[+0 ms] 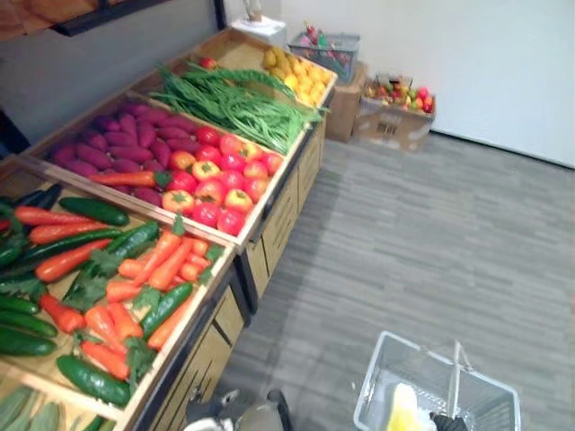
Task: Pick vegetable in the basket
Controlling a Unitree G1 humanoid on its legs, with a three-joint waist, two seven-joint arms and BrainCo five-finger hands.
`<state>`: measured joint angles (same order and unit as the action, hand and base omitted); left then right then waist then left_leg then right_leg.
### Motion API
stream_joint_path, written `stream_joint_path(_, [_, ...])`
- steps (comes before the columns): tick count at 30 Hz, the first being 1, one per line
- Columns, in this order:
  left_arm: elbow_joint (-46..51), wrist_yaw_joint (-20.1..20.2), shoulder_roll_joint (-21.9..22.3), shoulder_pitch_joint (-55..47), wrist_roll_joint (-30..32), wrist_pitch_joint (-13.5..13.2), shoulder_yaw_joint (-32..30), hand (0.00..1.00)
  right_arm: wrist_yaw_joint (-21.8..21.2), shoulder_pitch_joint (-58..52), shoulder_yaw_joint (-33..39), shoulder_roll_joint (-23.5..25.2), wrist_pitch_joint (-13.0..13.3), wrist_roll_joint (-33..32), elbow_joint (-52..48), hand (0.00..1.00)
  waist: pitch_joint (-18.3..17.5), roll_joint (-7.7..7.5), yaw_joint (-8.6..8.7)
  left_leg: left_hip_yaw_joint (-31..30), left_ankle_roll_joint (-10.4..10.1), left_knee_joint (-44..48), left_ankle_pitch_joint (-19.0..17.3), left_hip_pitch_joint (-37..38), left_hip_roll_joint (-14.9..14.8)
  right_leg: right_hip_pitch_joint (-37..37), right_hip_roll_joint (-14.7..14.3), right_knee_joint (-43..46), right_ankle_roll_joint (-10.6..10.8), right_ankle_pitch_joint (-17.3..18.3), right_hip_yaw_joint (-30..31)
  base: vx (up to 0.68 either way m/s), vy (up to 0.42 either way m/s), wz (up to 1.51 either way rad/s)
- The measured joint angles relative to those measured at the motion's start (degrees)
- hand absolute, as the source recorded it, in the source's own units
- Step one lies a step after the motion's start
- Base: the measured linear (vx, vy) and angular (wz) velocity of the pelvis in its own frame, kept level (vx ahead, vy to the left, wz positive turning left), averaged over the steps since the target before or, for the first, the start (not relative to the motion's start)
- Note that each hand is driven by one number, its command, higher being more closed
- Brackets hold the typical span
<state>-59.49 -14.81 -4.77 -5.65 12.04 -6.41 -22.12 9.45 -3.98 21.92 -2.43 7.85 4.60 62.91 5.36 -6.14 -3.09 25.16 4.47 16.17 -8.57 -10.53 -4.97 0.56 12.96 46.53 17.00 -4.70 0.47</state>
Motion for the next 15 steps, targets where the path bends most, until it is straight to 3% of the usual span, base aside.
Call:
stream_joint_path(1, [0.01, -0.1, 0.08, -1.23, 0.01, 0.51, 0.62, 0.0, 0.1, -0.16, 0.03, -0.28, 0.3, -0.07, 0.02, 1.0, 0.29, 0.19, 0.34, -1.55, 0.21, -1.27, -0.67, 3.42, 0.6, 3.03, -0.15, 8.24, -0.17, 0.18, -1.5, 0.28, 0.107, 0.61])
stream_joint_path(2, [-0.01, -0.09, 0.12, -2.03, 0.0, 0.63, 0.95, 0.0, 0.05, -0.26, 0.03, -0.56, 0.34, -0.07, 0.03, 1.0, 0.33, 0.3, 0.49, -2.38, 0.35, -2.33, -0.78, 5.27, 1.12, 4.36, -0.17, 11.0, -0.12, 0.72, -2.57, 0.37, 0.126, 0.78])
stream_joint_path(4, [0.06, -0.01, 0.11, -2.91, -0.06, 0.79, 1.66, 0.0, -0.07, -1.19, 0.34, -1.55, 0.57, 0.0, -0.14, 1.0, 0.3, 0.93, 1.35, -6.38, 0.12, -6.32, -0.83, 10.56, 2.18, 8.43, 0.21, 12.21, -1.13, 6.17, -8.4, 0.42, 0.085, 1.07])
stream_joint_path(6, [-0.02, 0.02, 0.31, -2.51, -0.24, 0.77, 1.32, 0.0, -0.05, -1.25, 2.76, -1.55, 0.81, -0.06, 0.19, 1.0, 0.35, 1.03, 1.34, -10.07, -0.03, -7.32, -0.7, 11.87, 2.67, 10.07, 1.1, 5.9, -1.75, 9.19, -11.6, 0.3, -0.022, 1.14])
stream_joint_path(7, [-0.3, 0.25, 0.56, -1.61, -0.52, 0.81, 0.52, 0.0, -0.07, -1.15, 5.1, -1.49, 0.91, -0.05, 1.02, 1.0, 0.36, 1.12, 1.37, -13.18, -0.12, -8.01, -0.65, 12.6, 2.93, 10.62, 1.66, -1.23, -3.23, 9.99, -12.71, 0.35, -0.101, 1.4])
stream_joint_path(10, [-0.28, 0.23, 2.63, -0.35, -0.63, 0.63, -3.7, 0.0, -0.37, -1.01, 9.45, -0.82, 0.56, -0.05, 1.01, 1.0, 0.7, 1.89, 1.22, -21.31, -1.29, -8.18, -1.13, 13.48, 2.53, 10.88, 0.39, -16.7, -6.28, 11.17, -8.22, 0.36, -0.201, 1.38])
stream_joint_path(12, [-0.25, 0.29, 3.47, -0.41, -0.61, 0.63, -5.63, 0.0, -0.89, -1.05, 10.68, -0.51, 0.06, -0.04, 1.01, 1.0, 0.97, 2.73, 1.07, -25.89, -2.95, -7.89, -2.12, 13.98, 1.44, 10.09, -1.19, -24.47, -8.11, 9.82, -3.53, 0.35, -0.383, 1.27])
stream_joint_path(13, [0.04, 0.3, 3.8, -0.62, -0.6, 0.6, -6.45, 0.0, -1.16, -1.06, 11.38, 0.07, -0.15, -0.04, 0.91, 1.0, 0.99, 2.68, 0.73, -28.7, -4.38, -7.7, -2.94, 13.93, 0.77, 10.03, -1.74, -27.81, -9.59, 7.51, -0.59, 0.24, -0.435, 1.26])
stream_joint_path(14, [0.38, 0.38, 3.91, -0.97, -0.61, 0.47, -7.28, 0.0, -1.16, -1.4, 11.45, 0.87, -0.18, -0.05, 0.94, 1.0, 1.11, 1.97, 0.25, -31.99, -6.27, -6.97, -4.3, 13.53, 0.39, 9.17, -1.94, -30.41, -10.2, 2.83, 2.32, 0.23, -0.48, 1.3])
stream_joint_path(15, [0.47, 0.45, 3.62, -1.38, -0.57, 0.31, -7.77, 0.0, -1.18, -1.79, 11.53, 1.29, -0.2, -0.05, 0.92, 1.0, 1.18, 1.2, 0.05, -33.4, -6.78, -6.8, -5.36, 13.56, 0.3, 8.6, -1.9, -30.08, -9.21, 0.45, 3.63, 0.2, -0.551, 1.38])
